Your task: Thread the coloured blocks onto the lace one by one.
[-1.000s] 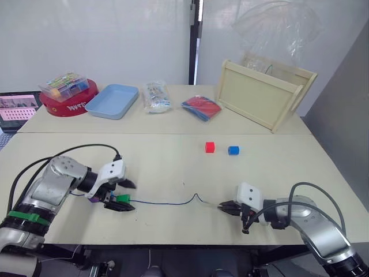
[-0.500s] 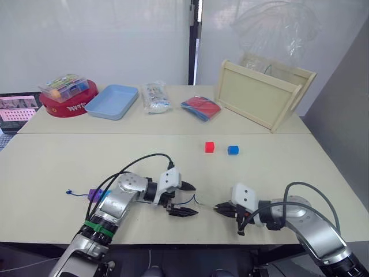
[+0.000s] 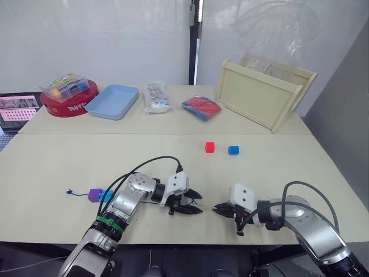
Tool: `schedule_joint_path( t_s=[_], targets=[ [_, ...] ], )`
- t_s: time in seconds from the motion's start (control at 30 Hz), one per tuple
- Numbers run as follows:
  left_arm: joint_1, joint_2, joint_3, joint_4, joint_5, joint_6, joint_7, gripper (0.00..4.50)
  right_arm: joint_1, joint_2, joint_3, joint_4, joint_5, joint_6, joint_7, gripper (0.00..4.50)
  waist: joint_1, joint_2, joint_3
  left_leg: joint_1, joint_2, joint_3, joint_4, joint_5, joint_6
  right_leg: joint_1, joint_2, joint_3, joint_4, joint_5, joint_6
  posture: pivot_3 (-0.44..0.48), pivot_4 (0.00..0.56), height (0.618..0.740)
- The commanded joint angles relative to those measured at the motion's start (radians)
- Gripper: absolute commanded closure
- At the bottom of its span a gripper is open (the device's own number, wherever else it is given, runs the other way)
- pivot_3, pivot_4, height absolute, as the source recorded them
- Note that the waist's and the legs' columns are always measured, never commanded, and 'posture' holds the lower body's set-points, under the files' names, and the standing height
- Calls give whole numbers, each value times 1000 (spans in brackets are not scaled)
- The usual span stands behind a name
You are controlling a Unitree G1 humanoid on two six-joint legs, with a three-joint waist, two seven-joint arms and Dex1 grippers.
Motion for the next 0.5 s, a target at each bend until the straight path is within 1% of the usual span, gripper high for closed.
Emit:
schedule_joint_path(
  t_s=[0.03,0.07,0.1,0.13,0.5],
  targets=[
    [9,-15,8,-38,-19,2,5,3700,4,-8,-18,-40,26,7,0,4500,0,0,0,0,0,0,0,0,0,0,0,0,0,0,0,0,150,740],
    [11,-17,10,-42,-20,5,6,4065,4,-8,-18,-41,27,9,0,4500,0,0,0,0,0,0,0,0,0,0,0,0,0,0,0,0,150,740],
    [15,-19,10,-46,-19,7,8,4324,6,-10,-19,-42,28,10,0,4500,-1,0,0,0,0,0,0,0,0,0,0,0,0,0,0,0,150,740],
    [19,-22,11,-49,-19,9,10,4463,8,-12,-19,-43,29,11,0,4500,0,0,0,0,0,0,0,0,0,0,0,0,0,0,0,0,150,740],
    [30,-25,27,-78,-33,35,16,4463,19,-31,-14,-38,33,10,2,4500,-1,0,0,0,0,0,0,0,0,0,0,0,0,0,0,0,150,740]
  ],
)
